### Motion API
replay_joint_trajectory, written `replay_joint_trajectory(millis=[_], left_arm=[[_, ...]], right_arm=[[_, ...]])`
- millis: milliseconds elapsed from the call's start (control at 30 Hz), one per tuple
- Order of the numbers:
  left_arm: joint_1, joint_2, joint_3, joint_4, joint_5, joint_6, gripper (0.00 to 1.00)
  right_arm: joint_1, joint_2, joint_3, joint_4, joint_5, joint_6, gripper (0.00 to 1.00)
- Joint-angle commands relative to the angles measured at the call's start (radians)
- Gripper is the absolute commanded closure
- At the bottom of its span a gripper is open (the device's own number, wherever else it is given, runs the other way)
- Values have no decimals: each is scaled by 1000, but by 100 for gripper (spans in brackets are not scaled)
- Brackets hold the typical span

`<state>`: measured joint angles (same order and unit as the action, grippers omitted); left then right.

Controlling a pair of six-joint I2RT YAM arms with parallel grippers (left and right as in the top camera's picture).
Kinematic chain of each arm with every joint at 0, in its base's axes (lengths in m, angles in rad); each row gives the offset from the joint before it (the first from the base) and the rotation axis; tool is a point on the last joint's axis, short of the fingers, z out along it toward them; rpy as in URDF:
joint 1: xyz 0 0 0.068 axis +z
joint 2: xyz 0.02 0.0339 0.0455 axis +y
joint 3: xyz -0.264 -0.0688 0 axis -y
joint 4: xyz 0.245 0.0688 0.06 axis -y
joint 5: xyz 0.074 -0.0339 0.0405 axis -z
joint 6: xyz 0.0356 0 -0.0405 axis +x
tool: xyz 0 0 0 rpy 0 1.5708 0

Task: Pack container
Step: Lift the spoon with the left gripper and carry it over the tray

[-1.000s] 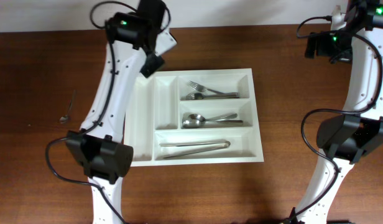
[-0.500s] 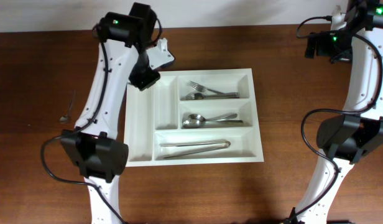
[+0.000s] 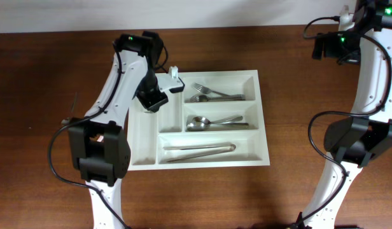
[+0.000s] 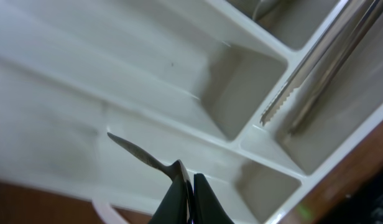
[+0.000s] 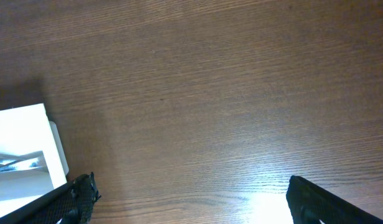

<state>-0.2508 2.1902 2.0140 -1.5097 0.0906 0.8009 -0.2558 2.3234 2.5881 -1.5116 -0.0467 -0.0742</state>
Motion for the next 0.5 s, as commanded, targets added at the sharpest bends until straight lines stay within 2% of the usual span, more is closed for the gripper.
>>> replay_joint_trajectory(millis=[0,467], left_arm=[[5,-10,-32,41,24,78,98],[34,-10,-32,159,-16,273,98]], right_arm=[[-2,-17,13,0,-6,12,1],[-2,-17,13,0,-6,12,1]])
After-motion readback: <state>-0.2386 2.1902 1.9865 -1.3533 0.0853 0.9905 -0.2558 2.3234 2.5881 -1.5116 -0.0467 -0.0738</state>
